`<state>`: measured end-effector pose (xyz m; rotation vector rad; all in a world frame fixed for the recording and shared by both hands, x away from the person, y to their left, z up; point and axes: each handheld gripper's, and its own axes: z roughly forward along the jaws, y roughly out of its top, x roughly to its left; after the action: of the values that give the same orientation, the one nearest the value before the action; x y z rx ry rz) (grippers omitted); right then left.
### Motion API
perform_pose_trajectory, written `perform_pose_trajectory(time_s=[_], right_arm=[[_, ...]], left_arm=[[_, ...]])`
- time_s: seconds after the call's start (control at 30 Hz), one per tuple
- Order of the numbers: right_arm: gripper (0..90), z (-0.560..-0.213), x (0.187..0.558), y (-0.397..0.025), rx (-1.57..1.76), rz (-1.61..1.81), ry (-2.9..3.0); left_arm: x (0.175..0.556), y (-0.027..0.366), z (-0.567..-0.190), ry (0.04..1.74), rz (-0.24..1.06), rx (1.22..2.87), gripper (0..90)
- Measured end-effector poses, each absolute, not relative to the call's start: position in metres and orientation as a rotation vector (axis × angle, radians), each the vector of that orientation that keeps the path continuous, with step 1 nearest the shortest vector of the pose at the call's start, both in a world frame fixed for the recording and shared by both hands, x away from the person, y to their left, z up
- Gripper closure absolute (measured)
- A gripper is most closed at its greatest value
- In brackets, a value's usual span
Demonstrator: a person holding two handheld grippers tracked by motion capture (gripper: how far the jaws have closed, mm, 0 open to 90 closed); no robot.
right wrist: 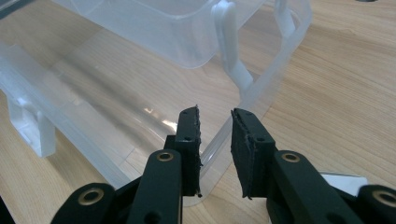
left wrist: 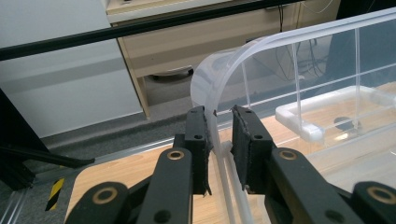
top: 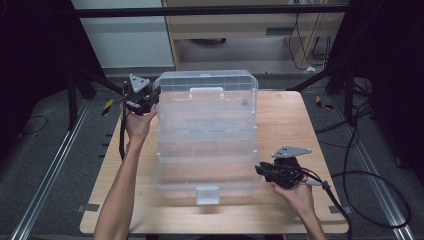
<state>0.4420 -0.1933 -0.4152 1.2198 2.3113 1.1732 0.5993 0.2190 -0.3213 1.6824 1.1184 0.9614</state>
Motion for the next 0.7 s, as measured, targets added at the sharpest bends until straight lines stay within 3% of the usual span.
perform_pose_trajectory(time_s=[0.7], right_arm=[[72.7, -0.415, 0.443, -0.193, 1.218, 1.174, 2.312]], left_arm=[[0.617, 0.218, -0.328, 1.145, 0.947, 1.696, 75.5]])
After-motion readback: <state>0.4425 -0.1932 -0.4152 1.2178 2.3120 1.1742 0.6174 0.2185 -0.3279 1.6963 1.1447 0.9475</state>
